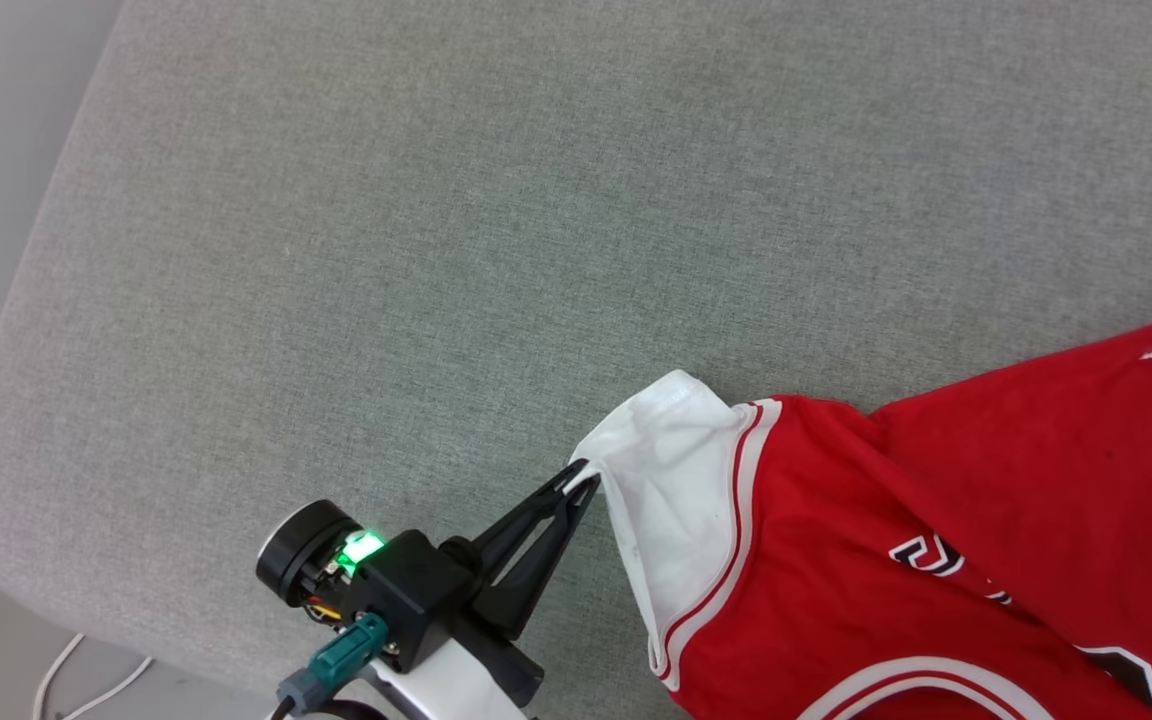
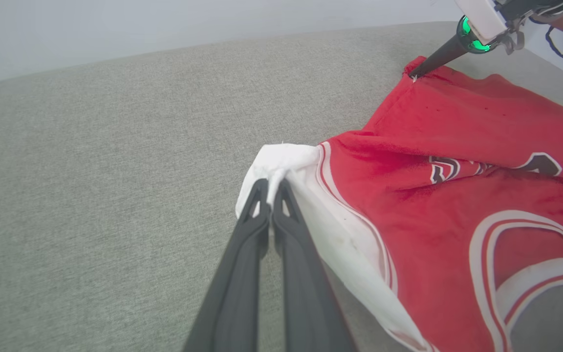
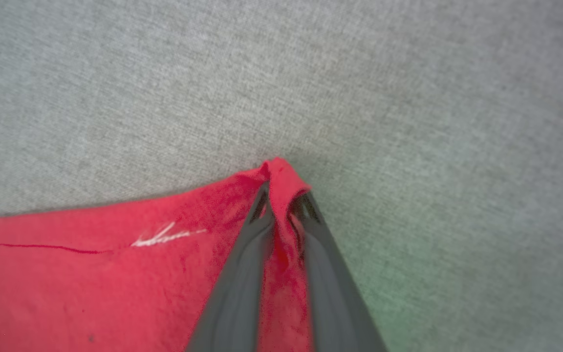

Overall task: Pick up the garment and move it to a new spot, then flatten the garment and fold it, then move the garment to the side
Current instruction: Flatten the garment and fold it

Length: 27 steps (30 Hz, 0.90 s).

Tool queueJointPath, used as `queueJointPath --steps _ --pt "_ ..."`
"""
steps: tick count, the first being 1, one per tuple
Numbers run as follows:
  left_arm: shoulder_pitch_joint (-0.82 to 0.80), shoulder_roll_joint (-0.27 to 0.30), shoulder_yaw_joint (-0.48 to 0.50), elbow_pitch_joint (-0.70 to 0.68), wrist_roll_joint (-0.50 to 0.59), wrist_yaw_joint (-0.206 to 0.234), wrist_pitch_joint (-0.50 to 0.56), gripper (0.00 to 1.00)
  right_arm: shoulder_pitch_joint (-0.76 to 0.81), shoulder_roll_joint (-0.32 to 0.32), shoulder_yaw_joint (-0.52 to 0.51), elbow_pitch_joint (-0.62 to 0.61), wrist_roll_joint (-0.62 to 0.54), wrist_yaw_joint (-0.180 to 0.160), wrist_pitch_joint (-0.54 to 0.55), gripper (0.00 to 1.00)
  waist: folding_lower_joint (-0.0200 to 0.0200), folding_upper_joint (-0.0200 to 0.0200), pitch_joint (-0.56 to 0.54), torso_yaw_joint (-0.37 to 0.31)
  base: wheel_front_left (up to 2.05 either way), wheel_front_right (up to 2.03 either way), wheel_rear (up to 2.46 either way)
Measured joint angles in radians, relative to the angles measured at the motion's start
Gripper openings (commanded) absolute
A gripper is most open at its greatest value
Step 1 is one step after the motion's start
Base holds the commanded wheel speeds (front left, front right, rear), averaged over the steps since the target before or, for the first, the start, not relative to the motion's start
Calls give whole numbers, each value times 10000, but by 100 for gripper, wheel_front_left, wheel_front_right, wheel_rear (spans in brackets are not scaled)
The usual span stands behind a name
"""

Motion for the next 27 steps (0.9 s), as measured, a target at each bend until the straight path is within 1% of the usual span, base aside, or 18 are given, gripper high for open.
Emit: queueJointPath --steps 4,7,11,15,20,27 --pt "0 123 79 17 0 58 -40 0 -41 73 142 167 148 2 -508 0 0 0 -173 -149 0 0 0" --pt "0 224 180 -13 0 102 -40 0 -134 119 245 272 326 6 -1129 0 0 0 -384 -301 0 0 0" --pt "6 384 412 -67 -123 171 -36 0 -341 115 416 483 594 4 -1910 0 0 0 -754 -572 0 0 0" --pt "38 648 715 -151 -265 270 21 0 -520 190 564 443 918 4 -2499 0 0 0 -1232 -904 0 0 0" --pt "211 1028 1266 -495 -380 562 50 0 -543 217 805 19 1262 2 -3083 0 0 0 -1916 -1434 0 0 0" --pt "244 1567 2180 -1273 -372 991 -13 0 -531 211 658 -1034 1710 2 -3559 0 -1 0 -2773 -2268 0 0 0"
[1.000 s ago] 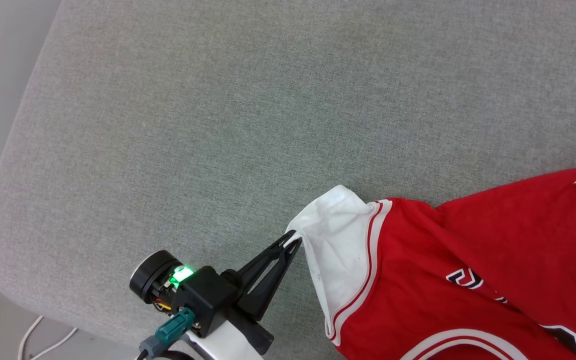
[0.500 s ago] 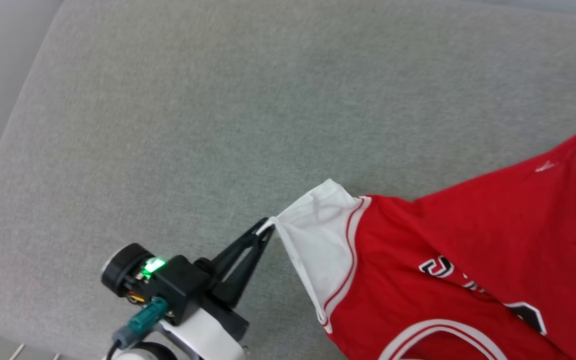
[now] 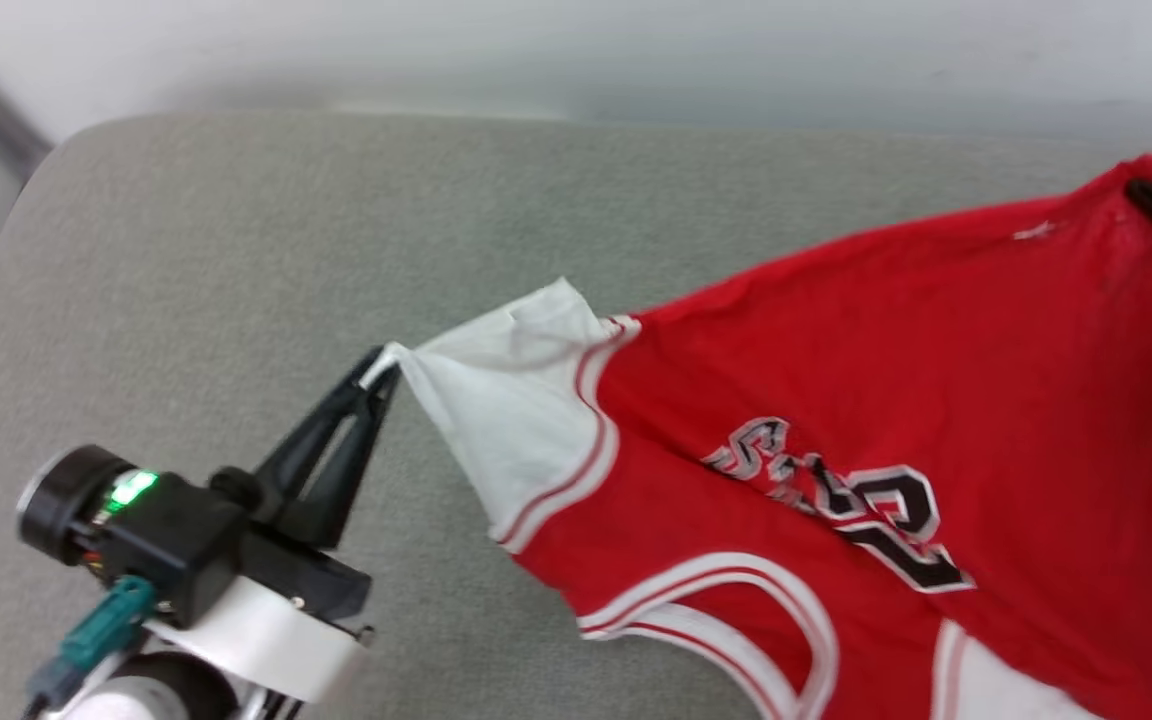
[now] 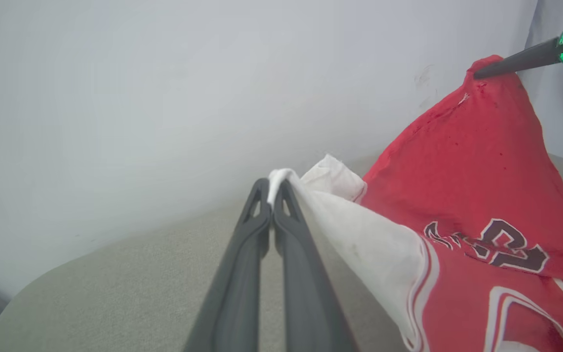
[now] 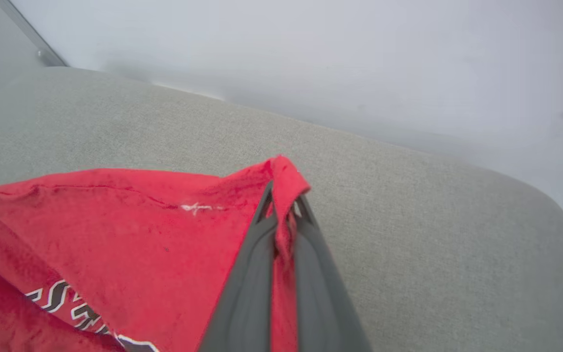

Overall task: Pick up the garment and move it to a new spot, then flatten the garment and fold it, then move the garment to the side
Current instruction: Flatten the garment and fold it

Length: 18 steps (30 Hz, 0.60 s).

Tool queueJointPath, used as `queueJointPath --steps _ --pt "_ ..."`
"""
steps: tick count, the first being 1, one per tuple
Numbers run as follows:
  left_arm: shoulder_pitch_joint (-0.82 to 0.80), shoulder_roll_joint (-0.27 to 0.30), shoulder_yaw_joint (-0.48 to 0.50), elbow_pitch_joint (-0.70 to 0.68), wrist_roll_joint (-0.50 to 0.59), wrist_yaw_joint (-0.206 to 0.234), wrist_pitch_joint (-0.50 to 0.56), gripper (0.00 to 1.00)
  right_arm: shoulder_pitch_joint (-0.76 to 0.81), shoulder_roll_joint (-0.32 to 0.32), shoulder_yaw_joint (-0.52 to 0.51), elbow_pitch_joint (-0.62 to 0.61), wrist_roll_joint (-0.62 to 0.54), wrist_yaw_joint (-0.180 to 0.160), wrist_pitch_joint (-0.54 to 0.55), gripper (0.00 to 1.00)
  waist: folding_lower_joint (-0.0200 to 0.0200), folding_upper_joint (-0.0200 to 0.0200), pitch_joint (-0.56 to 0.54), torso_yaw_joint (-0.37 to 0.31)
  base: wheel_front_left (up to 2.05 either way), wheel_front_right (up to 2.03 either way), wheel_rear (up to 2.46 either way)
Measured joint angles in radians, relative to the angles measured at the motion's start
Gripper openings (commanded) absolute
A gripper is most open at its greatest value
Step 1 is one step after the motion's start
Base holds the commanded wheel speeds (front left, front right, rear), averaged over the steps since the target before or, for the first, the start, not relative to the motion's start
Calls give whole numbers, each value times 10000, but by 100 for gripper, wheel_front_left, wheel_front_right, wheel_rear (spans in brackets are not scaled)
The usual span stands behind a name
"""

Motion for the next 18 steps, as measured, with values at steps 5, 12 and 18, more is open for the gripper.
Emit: queueJointPath --steps 5,12,18 --pt "-23 462 686 -537 65 226 -44 0 76 33 -322 -924 73 0 -382 0 -1 0 -506 -524 0 0 0" --pt "-579 920 1691 -1181 27 389 -130 0 116 368 -798 -2228 127 0 -625 0 -1 0 -988 -1168 0 0 0" --pt "-1203 1143 2397 -1522 6 504 -242 0 81 882 -1162 -3181 313 0 -654 0 -1 0 -1144 -1621 0 0 0"
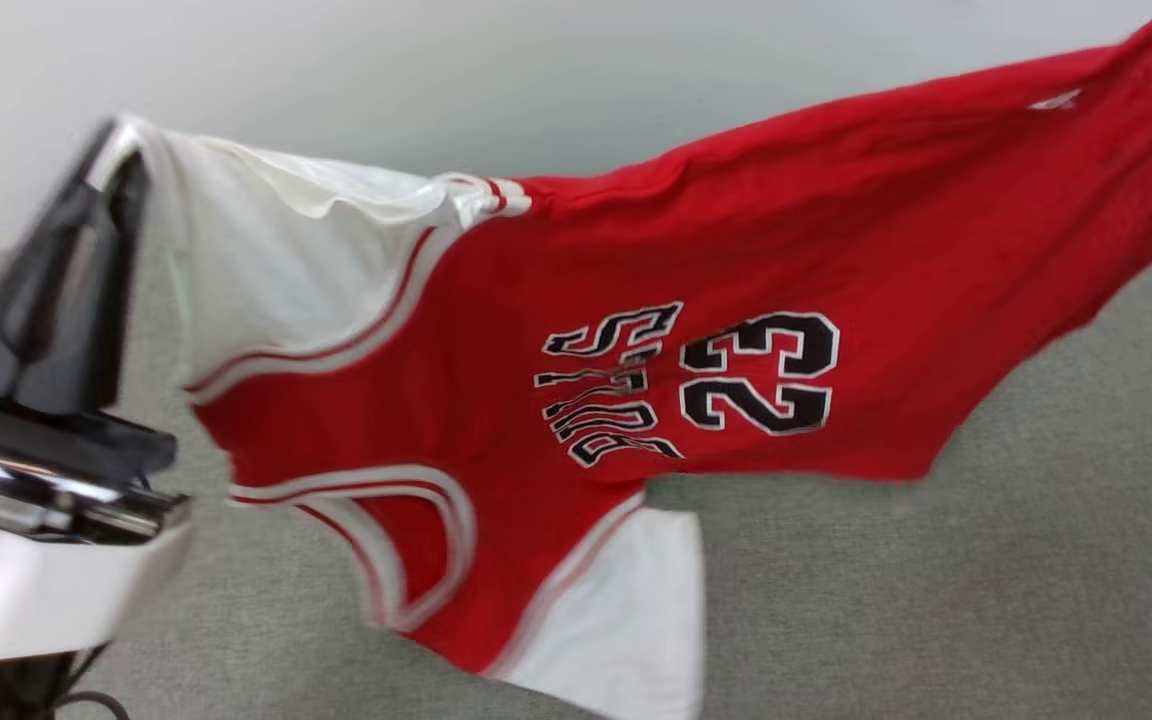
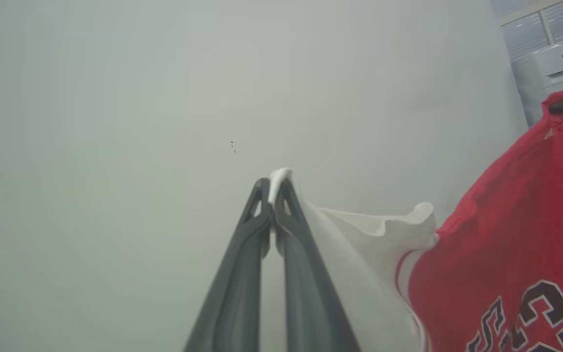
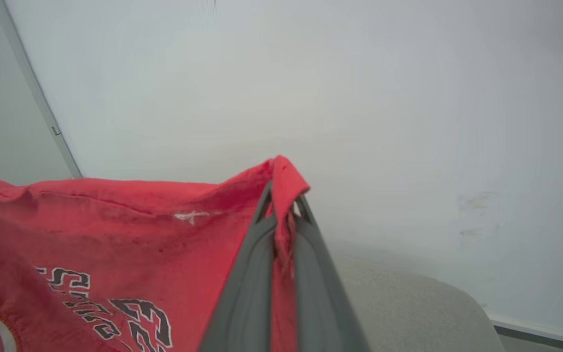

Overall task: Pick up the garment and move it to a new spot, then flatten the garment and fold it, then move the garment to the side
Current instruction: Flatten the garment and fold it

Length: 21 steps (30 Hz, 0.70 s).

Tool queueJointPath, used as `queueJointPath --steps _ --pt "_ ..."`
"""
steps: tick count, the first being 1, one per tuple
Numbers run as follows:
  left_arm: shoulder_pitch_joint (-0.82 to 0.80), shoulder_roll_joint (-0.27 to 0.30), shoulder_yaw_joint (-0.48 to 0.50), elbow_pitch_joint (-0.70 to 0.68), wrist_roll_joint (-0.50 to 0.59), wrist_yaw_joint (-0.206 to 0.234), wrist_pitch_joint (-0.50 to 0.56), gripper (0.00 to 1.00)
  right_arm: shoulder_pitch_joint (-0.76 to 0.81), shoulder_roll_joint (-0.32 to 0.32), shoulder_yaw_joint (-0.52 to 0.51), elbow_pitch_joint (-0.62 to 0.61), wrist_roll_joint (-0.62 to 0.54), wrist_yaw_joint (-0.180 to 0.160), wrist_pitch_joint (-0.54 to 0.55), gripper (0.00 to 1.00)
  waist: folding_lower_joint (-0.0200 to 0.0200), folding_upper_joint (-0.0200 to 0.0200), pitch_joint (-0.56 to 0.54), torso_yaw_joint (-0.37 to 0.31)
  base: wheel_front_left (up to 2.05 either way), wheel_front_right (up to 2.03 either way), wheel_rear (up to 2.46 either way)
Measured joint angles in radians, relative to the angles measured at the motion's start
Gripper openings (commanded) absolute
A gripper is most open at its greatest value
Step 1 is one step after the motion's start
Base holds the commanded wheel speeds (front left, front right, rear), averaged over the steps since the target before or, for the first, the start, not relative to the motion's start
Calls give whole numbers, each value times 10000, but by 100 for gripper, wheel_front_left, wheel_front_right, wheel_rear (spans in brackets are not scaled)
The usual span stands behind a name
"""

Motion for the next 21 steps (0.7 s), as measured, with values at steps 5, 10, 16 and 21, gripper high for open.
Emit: queueJointPath --steps 5,10,16,21 --pt "-719 190 594 -203 -6 146 -4 0 -121 94 -134 -669 -104 0 -56 0 0 0 153 -252 0 0 0" --pt "-1680 307 1016 -188 -161 236 104 0 -463 138 -184 -1081 -215 0 -240 0 0 0 398 -451 0 0 0" --pt "-2983 362 1292 88 -445 234 270 0 -902 267 -247 -1306 -217 0 -334 0 1 0 738 -602 0 0 0" --pt "-4279 612 1358 462 -520 61 449 0 -1453 282 -297 -1315 -249 0 -447 0 1 0 1210 -682 0 0 0"
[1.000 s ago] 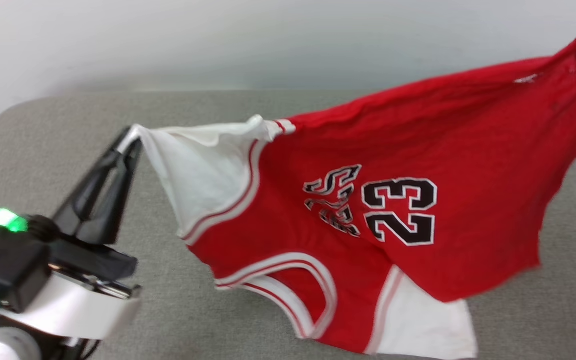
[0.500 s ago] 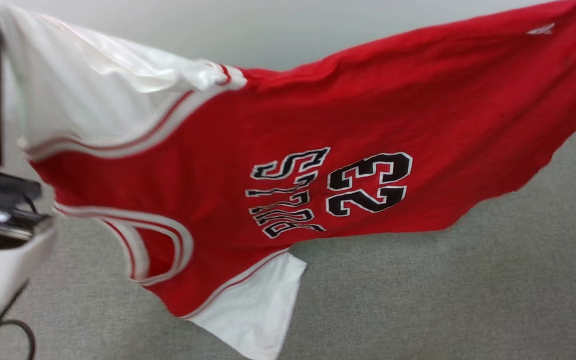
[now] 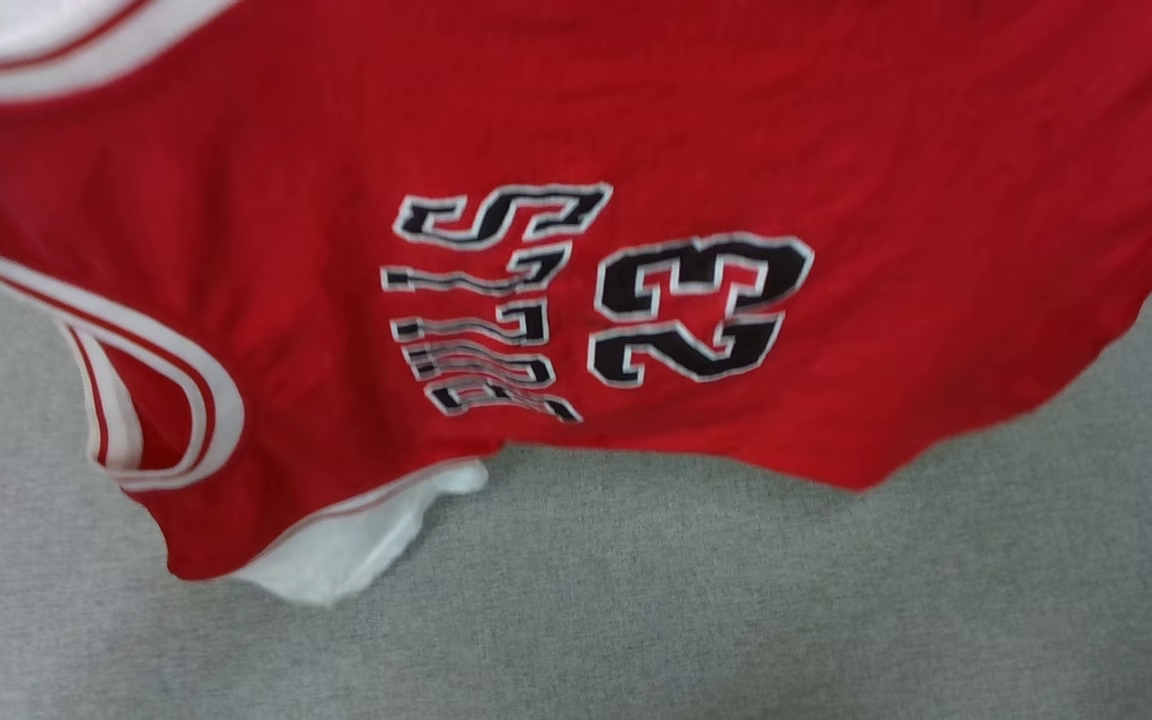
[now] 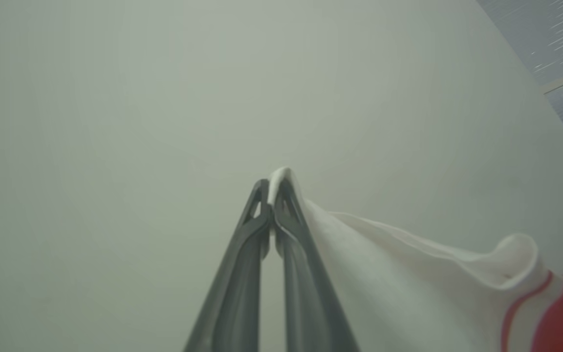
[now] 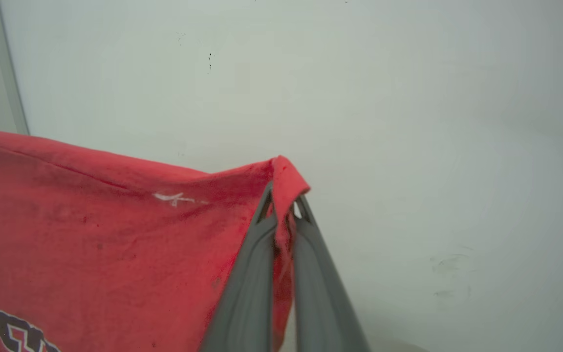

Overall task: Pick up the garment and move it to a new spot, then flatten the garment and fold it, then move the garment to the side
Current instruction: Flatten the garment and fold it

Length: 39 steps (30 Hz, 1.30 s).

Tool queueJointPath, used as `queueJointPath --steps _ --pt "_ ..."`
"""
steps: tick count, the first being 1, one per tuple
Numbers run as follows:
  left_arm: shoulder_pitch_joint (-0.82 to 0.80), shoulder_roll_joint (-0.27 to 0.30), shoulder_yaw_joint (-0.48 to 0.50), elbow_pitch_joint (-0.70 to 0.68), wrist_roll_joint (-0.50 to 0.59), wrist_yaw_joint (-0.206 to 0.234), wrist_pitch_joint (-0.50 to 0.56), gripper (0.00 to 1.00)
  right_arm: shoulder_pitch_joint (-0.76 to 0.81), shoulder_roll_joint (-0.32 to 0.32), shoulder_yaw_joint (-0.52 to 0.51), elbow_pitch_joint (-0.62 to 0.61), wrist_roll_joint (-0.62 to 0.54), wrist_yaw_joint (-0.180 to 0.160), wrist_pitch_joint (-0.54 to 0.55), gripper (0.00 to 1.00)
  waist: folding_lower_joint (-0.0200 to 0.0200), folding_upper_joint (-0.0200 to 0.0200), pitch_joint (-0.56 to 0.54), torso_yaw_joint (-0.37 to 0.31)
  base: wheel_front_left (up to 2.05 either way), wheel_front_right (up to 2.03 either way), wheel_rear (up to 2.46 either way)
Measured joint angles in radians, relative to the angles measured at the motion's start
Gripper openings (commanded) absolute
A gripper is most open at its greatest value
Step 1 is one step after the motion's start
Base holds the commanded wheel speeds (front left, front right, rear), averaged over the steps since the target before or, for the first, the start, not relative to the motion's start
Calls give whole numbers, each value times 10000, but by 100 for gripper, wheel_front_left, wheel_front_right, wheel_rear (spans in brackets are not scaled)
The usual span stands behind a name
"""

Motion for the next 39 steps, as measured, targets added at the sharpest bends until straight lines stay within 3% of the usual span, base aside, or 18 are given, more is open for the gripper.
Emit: queueJointPath --steps 5,15,23,27,34,39 --pt "-1790 130 -115 706 -75 -263 82 0 -960 -109 -15 290 -19 0 -238 0 0 0 702 -38 0 0 0" --pt "-6571 153 -1363 3555 407 -1373 161 0 -4159 -399 453 1948 -669 2 -1068 0 3 0 2722 33 0 0 0" --pt "-10330 -790 -2284 6694 1097 -1946 -462 0 -7172 -128 1252 4719 -1277 2 -2562 0 4 0 4270 177 0 0 0" --pt "-11540 -1300 -2499 8161 1361 -2000 -1233 0 -8356 -125 1662 5983 -1636 2 -3467 0 3 0 4858 257 0 0 0" --pt "-12148 -2046 -2970 10239 1534 -2226 -2458 0 -9126 -230 2433 7883 -2088 2 -4679 0 3 -1 5423 572 0 0 0" --pt "-11348 -2477 -3298 10788 1440 -2468 -2928 0 -8763 -399 2963 8654 -1929 2 -5473 0 2 -1 5517 817 0 0 0"
